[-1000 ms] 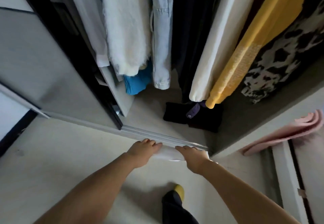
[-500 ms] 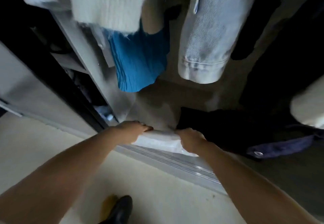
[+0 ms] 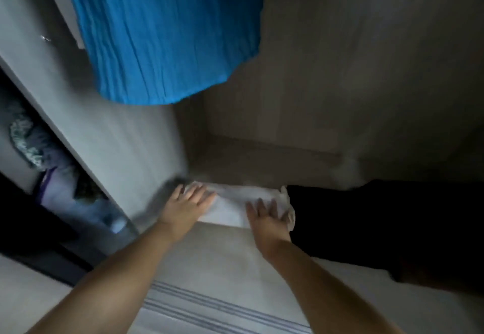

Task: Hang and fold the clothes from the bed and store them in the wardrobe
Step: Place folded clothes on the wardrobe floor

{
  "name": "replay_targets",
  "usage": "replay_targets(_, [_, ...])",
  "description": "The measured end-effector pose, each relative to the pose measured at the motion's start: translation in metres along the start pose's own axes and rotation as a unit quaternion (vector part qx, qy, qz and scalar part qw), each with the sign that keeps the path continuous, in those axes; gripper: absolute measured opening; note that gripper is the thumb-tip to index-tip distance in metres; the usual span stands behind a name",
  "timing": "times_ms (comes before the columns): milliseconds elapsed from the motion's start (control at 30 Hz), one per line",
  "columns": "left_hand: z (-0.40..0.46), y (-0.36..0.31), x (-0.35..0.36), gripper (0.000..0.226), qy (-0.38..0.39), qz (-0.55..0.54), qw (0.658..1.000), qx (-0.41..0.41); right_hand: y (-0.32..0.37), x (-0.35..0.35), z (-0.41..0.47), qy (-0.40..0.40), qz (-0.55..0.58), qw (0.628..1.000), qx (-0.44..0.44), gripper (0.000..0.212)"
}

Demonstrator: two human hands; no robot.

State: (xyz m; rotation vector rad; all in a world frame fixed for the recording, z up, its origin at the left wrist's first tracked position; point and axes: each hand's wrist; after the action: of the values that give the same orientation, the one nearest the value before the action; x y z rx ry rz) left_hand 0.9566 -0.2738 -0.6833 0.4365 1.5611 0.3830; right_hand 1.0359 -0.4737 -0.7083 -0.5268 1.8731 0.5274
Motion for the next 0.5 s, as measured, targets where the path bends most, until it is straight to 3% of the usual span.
replay_targets(100, [-0.005, -0.017, 0.043, 0.061, 0.022, -0.041, 0.999, -0.013, 0.001, 0.042, 0.007, 0.053, 0.015, 0.998, 0.017, 0.081])
replay_targets(233, [-0.019, -0.034, 0.078, 0.075, 0.096, -0.135, 0.986, -0.023, -0.003, 0.072, -0.006, 0.063, 0.018, 0.998, 0.005, 0.074])
replay_targets(367, [-0.005, -0.028, 0.073, 0.076, 0.197, -0.161, 0.967, -0.029, -0.001, 0.061, -0.002, 0.09, 0.028, 0.996, 0.005, 0.07])
replay_targets(500, [-0.001, -0.029, 0.038, 0.076, 0.289, -0.16, 0.944, 0.019, -0.005, 0.037, -0.016, 0.104, 0.024, 0.994, -0.015, 0.071])
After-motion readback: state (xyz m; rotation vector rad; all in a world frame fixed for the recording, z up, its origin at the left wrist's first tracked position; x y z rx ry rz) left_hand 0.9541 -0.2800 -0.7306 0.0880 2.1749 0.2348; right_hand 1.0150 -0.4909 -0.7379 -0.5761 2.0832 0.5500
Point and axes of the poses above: each hand's wrist, its own z-axis towards the middle knuckle, its own x-axis out of the palm, y = z × x, and after that the axes turned 5 degrees about z, right-handed
